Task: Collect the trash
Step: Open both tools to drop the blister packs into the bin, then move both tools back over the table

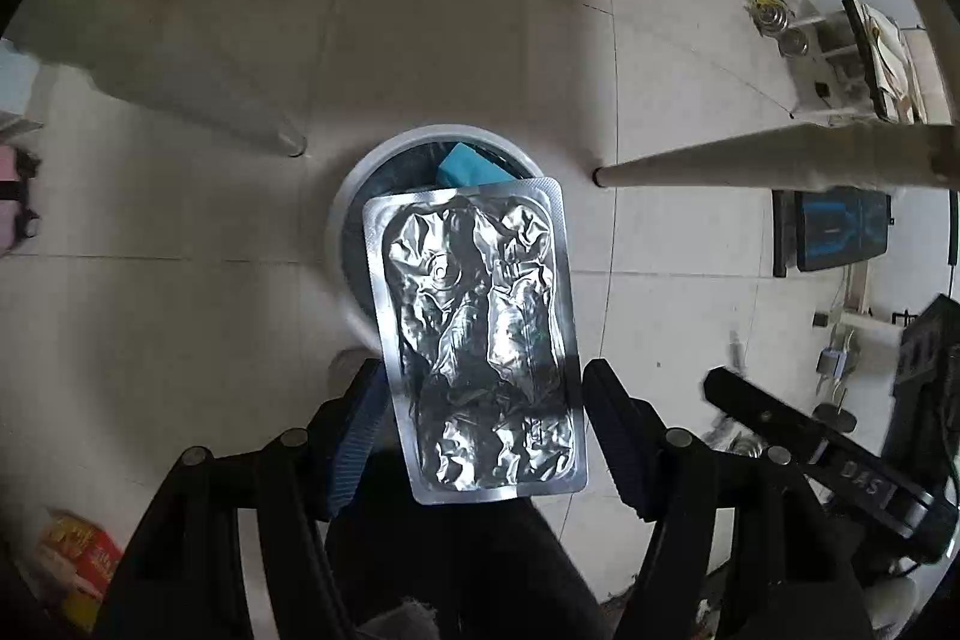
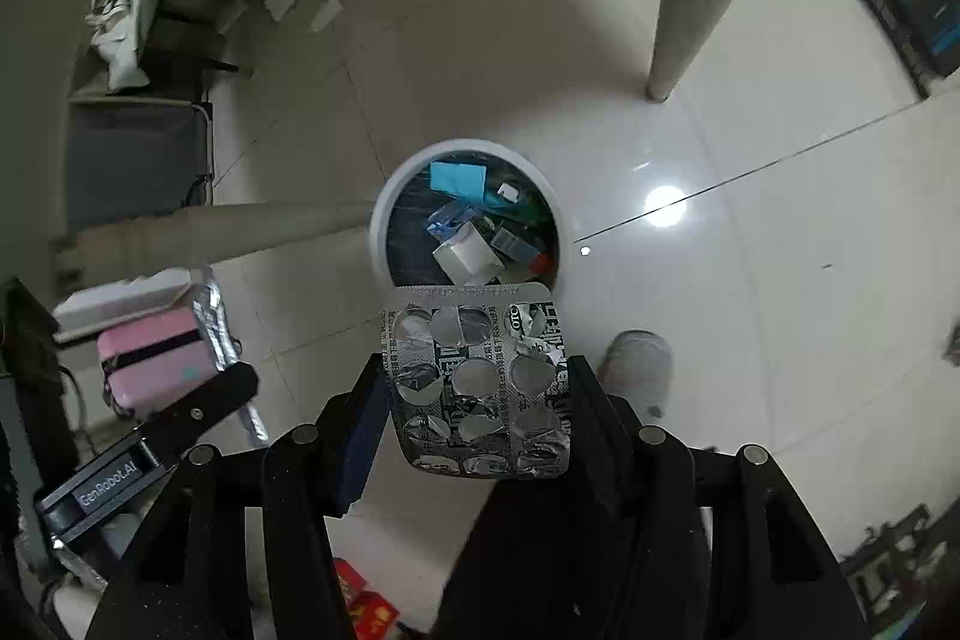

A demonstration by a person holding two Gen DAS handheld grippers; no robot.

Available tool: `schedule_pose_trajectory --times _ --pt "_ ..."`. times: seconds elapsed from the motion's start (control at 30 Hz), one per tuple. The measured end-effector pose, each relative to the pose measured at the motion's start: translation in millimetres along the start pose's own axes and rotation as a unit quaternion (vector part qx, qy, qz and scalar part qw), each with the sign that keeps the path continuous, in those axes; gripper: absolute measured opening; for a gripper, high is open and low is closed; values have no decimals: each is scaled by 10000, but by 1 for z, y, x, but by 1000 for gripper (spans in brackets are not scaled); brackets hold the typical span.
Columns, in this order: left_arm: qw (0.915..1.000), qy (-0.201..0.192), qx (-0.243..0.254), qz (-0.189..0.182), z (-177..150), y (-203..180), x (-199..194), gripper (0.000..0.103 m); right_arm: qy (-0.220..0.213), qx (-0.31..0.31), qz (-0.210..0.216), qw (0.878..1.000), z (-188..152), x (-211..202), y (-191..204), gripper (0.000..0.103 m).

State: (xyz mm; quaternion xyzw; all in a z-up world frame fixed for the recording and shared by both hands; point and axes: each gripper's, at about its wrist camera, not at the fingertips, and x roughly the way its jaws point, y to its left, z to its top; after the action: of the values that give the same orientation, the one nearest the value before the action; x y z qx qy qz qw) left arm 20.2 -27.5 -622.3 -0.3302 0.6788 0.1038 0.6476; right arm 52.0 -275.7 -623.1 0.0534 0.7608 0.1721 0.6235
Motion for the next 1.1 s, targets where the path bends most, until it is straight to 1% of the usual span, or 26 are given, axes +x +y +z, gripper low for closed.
schedule_pose_trajectory --times 0.07,0.1,0.13,0.17,0.2,0.27,0.33,0.37,0.43,0.53,0.57,0.63,0.73,0.83,0.97,1.0,1.1 --pt "10000 -84 -16 0 5 7 21 74 99 51 130 9999 12 35 -9 60" --pt "9999 -91 -19 37 4 11 30 89 125 59 203 9997 17 53 -13 60" --pt "9999 -48 -36 94 5 14 40 101 147 43 254 9996 22 68 -15 60" --pt "9999 -32 -43 118 5 17 44 101 186 26 333 9993 26 84 -18 61" --pt "9998 -81 -48 180 6 19 49 101 232 19 381 9990 29 97 -20 65" --pt "9992 -194 -36 356 3 26 49 101 288 14 422 9987 32 123 -23 93" --pt "9976 -338 -22 598 -3 30 45 102 296 -78 340 9990 32 137 -24 99" --pt "9966 -408 -5 711 -5 32 45 102 273 -145 234 9992 32 141 -23 99" --pt "9932 -526 19 1038 -10 33 40 102 265 -240 158 9992 30 145 -21 99" --pt "9919 -556 23 1141 -14 31 32 102 161 -472 -129 9987 28 139 -14 99" --pt "9912 -558 57 1195 -18 35 29 102 98 -606 -328 9976 26 135 -10 99" --pt "9900 -551 129 1295 -24 30 20 101 -26 -803 -695 9943 23 126 -3 99" --pt "9893 -545 185 1337 -29 25 5 101 -187 -1013 -1126 9883 18 109 3 99" --pt "9893 -580 215 1321 -40 22 -18 101 -318 -1155 -1378 9832 14 88 9 99" --pt "9895 -603 209 1300 -54 13 -44 101 -457 -1338 -1508 9784 3 52 17 99" --pt "9892 -598 216 1318 -53 8 -45 101 -488 -1369 -1529 9775 0 41 19 99" --pt "9893 -632 210 1299 -60 2 -72 101 -565 -1453 -1562 9753 -10 8 30 99"
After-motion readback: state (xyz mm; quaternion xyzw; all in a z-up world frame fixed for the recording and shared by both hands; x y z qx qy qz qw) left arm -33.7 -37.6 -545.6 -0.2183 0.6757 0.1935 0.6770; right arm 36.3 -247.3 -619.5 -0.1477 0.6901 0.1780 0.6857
